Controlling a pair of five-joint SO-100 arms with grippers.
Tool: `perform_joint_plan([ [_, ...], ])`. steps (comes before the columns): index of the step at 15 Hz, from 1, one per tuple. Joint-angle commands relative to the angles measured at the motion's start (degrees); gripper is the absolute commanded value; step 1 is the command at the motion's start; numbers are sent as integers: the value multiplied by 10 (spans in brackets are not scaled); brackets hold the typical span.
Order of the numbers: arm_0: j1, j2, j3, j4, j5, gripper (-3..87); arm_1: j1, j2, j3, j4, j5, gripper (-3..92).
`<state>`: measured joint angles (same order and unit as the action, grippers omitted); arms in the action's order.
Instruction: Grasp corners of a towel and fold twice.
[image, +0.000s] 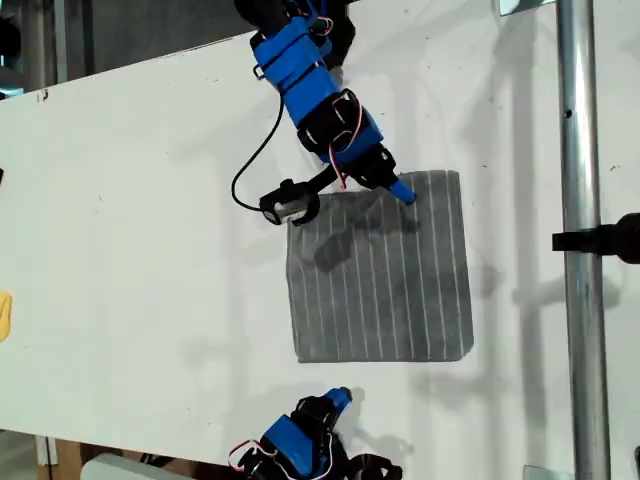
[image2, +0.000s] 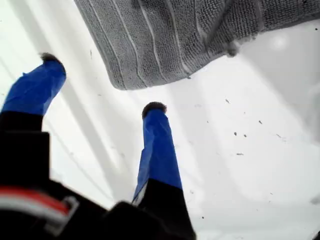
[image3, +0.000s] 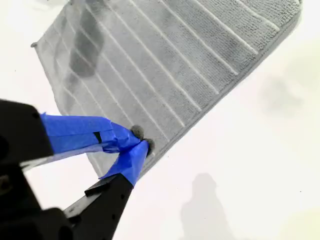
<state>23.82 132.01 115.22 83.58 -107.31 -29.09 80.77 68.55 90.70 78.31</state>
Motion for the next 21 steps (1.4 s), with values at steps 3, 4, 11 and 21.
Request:
perform_joint_plan([
  [3,18,-1,-28,-5,-10,-28,-69,-38,-42,-43,7,340],
  [4,18,-1,-25,-8,-11,-28,-86,-65,-44,-59,9,334],
  [11,18,0,-16,-12,-15,-28,-71,-256,-73,-153,-18,320],
  [21,11,-60,-53,3,-51,-28,-57,-279,-71,-180,-25,-3],
])
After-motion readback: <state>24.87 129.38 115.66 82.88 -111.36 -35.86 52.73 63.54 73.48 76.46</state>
